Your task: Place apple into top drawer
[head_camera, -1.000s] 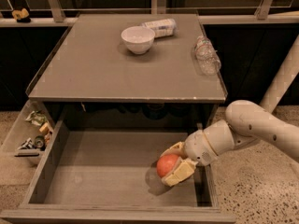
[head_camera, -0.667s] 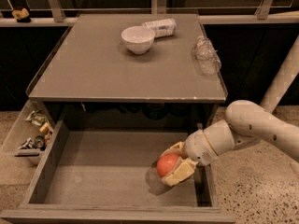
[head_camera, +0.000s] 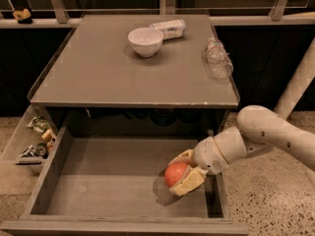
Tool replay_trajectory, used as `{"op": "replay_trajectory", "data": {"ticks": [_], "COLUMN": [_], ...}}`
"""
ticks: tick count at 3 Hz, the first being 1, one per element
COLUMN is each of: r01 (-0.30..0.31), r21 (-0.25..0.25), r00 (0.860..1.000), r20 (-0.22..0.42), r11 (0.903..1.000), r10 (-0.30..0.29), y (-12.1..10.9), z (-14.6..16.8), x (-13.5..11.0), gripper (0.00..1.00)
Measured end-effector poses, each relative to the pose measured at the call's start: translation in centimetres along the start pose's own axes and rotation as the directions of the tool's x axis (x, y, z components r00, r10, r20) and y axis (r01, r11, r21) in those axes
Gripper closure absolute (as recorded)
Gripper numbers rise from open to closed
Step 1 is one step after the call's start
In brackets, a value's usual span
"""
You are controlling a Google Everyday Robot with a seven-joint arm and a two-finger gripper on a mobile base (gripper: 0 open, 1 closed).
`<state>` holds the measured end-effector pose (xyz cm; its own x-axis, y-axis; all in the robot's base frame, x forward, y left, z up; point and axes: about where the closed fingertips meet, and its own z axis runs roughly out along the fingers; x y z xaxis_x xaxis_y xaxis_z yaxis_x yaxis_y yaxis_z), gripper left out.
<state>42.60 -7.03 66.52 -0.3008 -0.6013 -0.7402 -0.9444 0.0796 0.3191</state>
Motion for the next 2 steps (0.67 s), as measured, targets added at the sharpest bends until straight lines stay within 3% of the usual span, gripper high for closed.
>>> {"op": "replay_trajectory", "data": {"ticks": [2], "r01": [0.0], "r21": [0.0], "r00": [1.0], "r20": [0.0], "r11": [1.0], "r10": [0.0], "y": [0.0], "z": [0.01], "x": [0.0], "gripper": [0.13]}}
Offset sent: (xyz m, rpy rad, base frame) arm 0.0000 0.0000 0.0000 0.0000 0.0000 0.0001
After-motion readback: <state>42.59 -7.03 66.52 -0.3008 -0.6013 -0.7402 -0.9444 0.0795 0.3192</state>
